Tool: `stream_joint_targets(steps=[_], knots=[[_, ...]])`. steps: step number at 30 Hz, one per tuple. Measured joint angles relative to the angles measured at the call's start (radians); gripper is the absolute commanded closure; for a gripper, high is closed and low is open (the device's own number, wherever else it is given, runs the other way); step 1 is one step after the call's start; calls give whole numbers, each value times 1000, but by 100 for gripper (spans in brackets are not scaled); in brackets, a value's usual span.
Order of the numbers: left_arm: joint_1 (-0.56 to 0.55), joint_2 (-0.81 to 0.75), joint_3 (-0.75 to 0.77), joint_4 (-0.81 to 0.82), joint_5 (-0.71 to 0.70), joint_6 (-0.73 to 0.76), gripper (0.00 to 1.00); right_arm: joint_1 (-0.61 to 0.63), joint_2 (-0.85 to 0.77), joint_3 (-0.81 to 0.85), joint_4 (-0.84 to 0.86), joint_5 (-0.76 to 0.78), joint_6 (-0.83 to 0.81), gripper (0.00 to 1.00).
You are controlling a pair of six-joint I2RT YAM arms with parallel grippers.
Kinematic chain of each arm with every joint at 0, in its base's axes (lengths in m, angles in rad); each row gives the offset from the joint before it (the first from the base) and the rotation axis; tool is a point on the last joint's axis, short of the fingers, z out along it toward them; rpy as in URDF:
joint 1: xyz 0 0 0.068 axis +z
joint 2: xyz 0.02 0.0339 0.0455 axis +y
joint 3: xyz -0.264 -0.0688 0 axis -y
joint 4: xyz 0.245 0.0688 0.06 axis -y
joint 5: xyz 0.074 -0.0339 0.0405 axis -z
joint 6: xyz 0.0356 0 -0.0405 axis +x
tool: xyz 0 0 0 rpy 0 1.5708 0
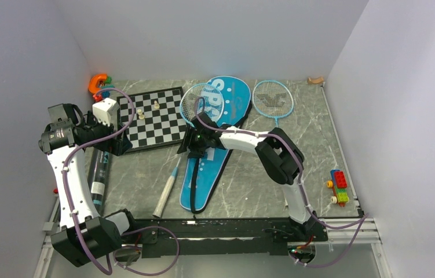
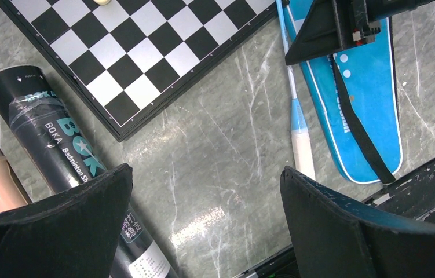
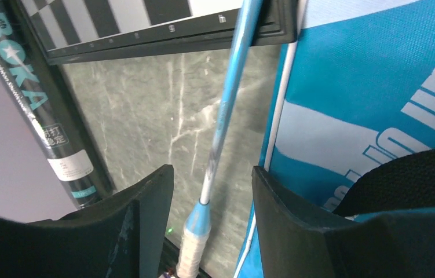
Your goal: Pack up the badminton gear
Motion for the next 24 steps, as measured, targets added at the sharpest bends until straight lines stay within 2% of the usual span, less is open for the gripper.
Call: stream_joint_targets(steps=[9, 16, 19, 21, 24], knots=[[0, -5, 0, -6, -1, 13, 1, 0, 80, 16, 85, -18, 39, 54], [0, -33, -24, -11, -10, 33, 1, -3, 93, 5, 138, -10, 57, 86], [-8, -35, -40, -13, -16, 36, 9, -8, 74, -26, 146, 4, 58, 98], [-31, -39, -55, -2, -33, 28, 13, -15, 42, -50, 128, 19, 50, 100], [-102, -68, -105, 54, -79, -14, 11, -27, -41, -94, 104, 47, 15, 100]])
